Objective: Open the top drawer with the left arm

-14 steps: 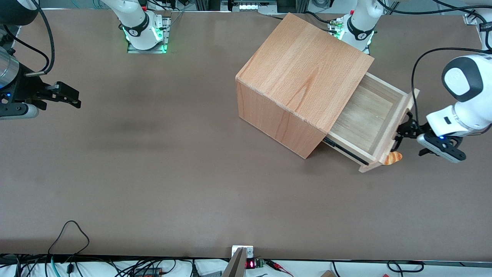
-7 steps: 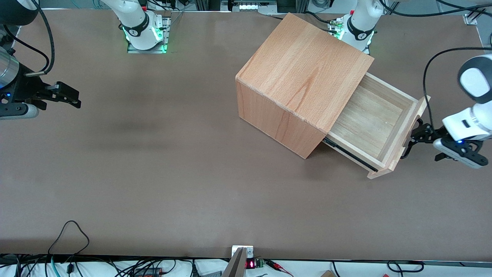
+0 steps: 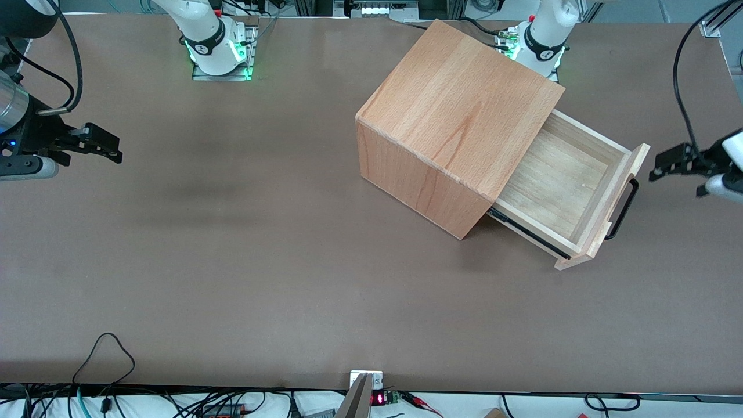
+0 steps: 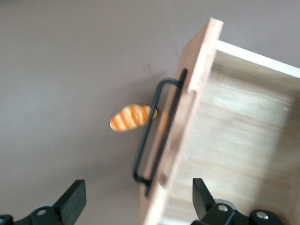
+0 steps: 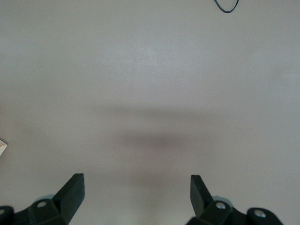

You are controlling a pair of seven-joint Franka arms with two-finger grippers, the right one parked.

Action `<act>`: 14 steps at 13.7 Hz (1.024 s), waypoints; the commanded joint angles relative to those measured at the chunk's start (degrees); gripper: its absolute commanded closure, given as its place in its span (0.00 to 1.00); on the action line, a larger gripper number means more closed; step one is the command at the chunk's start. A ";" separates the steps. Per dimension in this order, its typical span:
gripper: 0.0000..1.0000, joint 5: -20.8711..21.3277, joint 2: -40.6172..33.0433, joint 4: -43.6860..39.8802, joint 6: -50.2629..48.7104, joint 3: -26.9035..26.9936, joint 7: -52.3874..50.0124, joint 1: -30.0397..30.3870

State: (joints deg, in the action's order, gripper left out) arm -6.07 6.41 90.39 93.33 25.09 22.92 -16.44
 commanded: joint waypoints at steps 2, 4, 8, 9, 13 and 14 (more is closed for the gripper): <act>0.00 4.48 -4.21 -2.85 -8.76 -3.64 -14.10 -0.78; 0.00 4.58 -5.53 -2.94 -10.00 -4.53 -17.37 -0.78; 0.00 4.58 -5.88 -2.94 -9.83 -4.53 -18.00 -0.78; 0.00 4.58 -5.80 -2.94 -9.74 -4.53 -17.91 -0.78; 0.00 4.58 -5.80 -2.94 -9.74 -4.53 -17.82 -0.78; 0.00 4.49 -5.71 -3.03 -9.66 -4.53 -17.65 -0.78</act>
State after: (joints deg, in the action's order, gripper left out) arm -2.90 0.84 87.85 84.17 20.76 5.70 -17.13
